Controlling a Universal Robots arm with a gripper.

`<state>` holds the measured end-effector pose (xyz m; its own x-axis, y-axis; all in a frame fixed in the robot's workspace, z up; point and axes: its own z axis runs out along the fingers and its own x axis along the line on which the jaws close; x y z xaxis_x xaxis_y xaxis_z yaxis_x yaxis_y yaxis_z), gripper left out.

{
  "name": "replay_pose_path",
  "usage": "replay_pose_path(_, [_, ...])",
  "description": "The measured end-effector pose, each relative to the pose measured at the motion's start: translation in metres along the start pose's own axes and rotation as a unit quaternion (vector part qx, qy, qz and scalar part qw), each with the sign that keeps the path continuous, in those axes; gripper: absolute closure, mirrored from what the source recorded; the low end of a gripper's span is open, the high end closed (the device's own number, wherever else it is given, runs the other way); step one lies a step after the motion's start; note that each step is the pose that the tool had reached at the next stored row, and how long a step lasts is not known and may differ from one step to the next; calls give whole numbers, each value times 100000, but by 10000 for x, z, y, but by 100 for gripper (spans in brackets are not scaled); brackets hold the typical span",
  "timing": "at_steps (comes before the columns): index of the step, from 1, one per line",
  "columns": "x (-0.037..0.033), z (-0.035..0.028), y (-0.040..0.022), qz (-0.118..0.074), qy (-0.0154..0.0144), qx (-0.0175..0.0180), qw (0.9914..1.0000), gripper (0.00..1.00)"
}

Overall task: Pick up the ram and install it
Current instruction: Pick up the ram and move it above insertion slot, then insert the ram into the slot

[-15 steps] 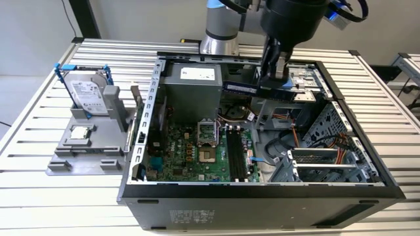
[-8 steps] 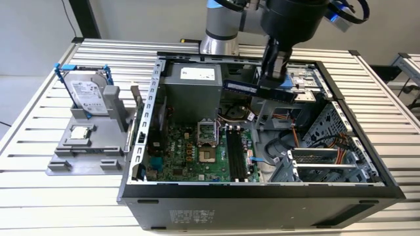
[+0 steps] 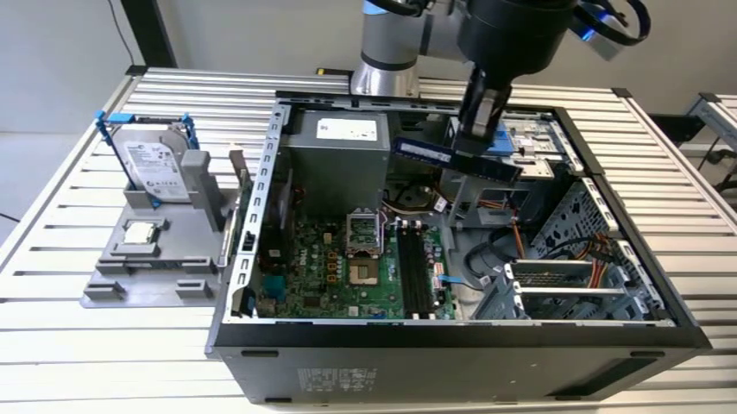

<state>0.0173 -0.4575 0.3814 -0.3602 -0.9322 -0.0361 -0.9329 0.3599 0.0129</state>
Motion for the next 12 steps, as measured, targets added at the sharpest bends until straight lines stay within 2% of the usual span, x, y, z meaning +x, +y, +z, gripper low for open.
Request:
replay_pose_path(6, [1, 0, 0, 3137, -41, 112, 99951, 100])
replay_pose_path(12, [1, 0, 0, 6333, -82, 227, 99799, 100])
